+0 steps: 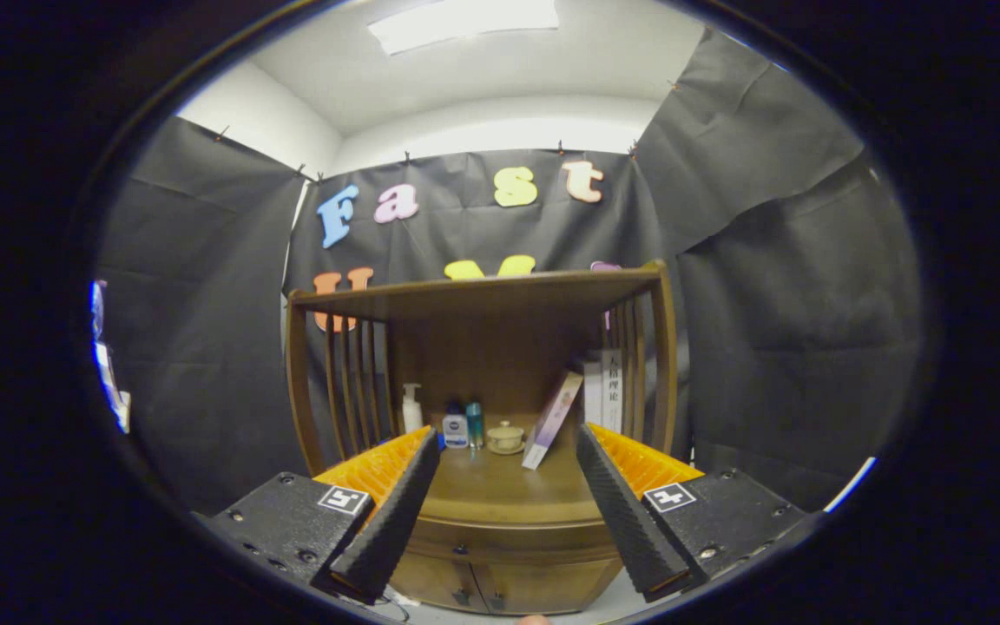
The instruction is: Pull open the drawer, take out the items inside it, and place them on the countertop above the cabinet.
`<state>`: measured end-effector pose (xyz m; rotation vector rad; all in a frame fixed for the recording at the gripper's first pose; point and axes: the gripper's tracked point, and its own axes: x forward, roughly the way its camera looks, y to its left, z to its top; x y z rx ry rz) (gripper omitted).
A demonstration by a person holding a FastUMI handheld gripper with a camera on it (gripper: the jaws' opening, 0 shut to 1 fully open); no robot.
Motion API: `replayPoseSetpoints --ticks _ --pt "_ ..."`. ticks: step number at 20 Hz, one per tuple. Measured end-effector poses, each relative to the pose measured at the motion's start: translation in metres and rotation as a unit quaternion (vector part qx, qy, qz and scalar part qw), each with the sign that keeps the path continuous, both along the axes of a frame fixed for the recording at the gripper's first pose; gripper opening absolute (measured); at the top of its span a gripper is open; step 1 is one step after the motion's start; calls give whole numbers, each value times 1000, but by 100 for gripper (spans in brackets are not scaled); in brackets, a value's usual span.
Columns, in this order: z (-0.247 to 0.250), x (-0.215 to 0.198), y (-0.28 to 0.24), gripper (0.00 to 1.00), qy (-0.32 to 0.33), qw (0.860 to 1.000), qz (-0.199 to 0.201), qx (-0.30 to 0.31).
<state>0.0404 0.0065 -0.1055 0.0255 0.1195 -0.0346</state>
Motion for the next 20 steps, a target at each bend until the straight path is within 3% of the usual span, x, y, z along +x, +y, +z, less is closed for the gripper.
replayPoseSetpoints --ticks 8,13,20 --pt "-122 35 34 92 77 997 16 20" --pt "-196 55 54 87 109 994 23 0" --pt "-273 78 62 76 161 987 9 -1"
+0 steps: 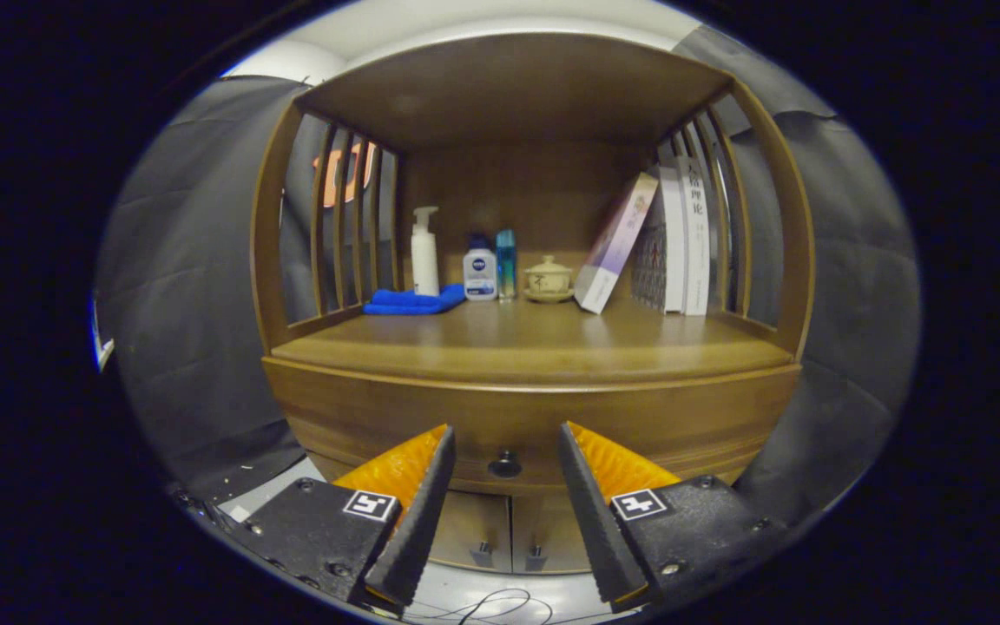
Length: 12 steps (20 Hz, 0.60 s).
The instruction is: Pull open the drawer, take out the items inside it, and place them on the countertop above the cabinet.
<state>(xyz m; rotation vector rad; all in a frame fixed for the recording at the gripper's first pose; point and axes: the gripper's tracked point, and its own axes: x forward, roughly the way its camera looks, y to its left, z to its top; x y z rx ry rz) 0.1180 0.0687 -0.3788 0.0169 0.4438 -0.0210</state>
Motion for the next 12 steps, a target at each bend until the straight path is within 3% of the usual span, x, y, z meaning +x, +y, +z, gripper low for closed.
replayPoseSetpoints --ticks 3,12 --pt "-20 6 -2 71 17 1000 -13 -1" --pt "-52 26 -1 39 33 999 -28 -4"
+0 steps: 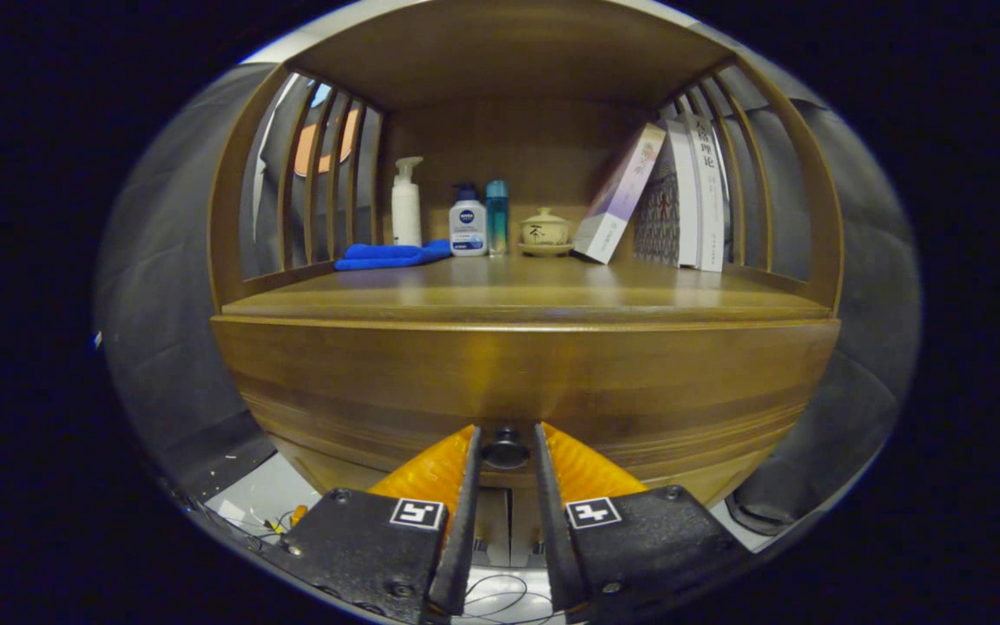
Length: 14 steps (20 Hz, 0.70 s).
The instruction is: Pull open the drawer, take out the items inside it, and place them on the countertop above the cabinet.
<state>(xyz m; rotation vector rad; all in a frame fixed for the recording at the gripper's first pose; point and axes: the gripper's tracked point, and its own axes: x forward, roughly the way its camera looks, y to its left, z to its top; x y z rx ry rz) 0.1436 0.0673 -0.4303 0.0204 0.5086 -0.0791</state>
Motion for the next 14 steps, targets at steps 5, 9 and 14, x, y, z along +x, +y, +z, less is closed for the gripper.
replayPoseSetpoints --ticks 5,9,14 --pt "-2 2 2 31 -13 1000 -17 9" --pt "-3 1 2 22 -2 999 -30 27" --pt "-3 -7 0 21 5 999 -31 23"
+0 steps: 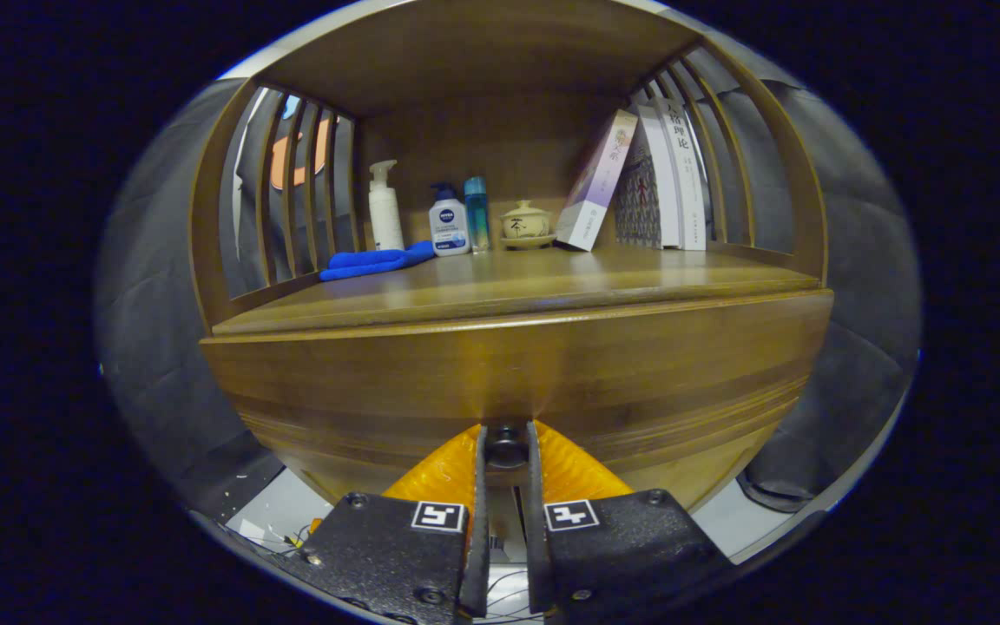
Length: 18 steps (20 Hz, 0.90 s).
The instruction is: Pull open the drawer, take out the items inside it, and place them on the countertop above the cabinet.
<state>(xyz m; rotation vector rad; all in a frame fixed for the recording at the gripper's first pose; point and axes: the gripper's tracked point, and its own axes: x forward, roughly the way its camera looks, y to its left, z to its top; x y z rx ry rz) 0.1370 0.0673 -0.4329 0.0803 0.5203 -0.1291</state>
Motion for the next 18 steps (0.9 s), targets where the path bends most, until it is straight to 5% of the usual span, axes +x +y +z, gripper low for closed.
replayPoseSetpoints --ticks 18 --pt "16 -112 12 20 1 999 33 14"
